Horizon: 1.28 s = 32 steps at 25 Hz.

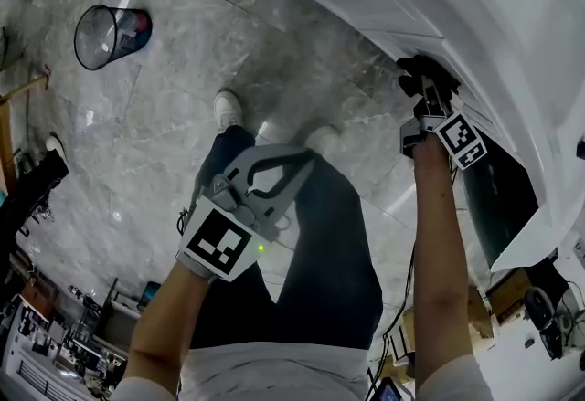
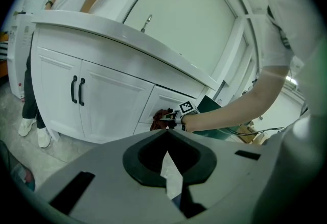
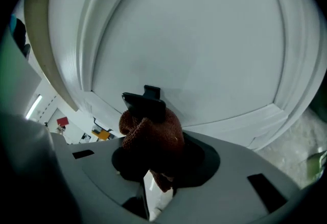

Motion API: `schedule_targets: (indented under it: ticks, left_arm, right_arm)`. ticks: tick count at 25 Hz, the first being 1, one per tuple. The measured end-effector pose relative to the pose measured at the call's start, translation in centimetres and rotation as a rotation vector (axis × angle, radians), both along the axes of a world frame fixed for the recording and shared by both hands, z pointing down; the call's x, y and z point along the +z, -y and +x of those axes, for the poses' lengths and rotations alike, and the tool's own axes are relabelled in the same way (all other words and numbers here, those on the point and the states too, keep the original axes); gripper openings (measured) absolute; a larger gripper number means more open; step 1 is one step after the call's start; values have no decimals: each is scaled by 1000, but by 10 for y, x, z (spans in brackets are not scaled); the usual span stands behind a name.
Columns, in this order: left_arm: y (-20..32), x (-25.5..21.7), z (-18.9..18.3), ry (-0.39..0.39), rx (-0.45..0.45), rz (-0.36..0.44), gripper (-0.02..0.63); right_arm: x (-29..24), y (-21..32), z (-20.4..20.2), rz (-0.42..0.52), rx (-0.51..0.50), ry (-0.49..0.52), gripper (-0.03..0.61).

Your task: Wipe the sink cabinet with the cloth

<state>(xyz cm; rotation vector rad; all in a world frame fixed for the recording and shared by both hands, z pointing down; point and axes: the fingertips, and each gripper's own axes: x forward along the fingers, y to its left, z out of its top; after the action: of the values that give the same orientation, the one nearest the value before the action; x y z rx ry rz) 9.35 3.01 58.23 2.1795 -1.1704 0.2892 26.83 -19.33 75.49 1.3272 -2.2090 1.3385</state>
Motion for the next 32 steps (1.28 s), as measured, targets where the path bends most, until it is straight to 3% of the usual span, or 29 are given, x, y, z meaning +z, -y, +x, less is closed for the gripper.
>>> schedule_targets:
  ticks: [7, 20, 24, 32]
  left_arm:
    - [2, -1, 9, 7, -7, 0, 9]
    - [4, -5, 26, 1, 11, 9, 10]
    - [2, -6, 27, -8, 17, 5, 11]
    - [-3, -8, 23, -23, 33, 11, 9]
  right_arm:
    - [0, -2, 20, -10, 72, 57, 103]
    - [-15, -4, 67, 6, 114, -41, 103]
    - [-29, -4, 77, 40, 106, -98, 103]
    - [-57, -4, 77, 135, 20, -312, 103]
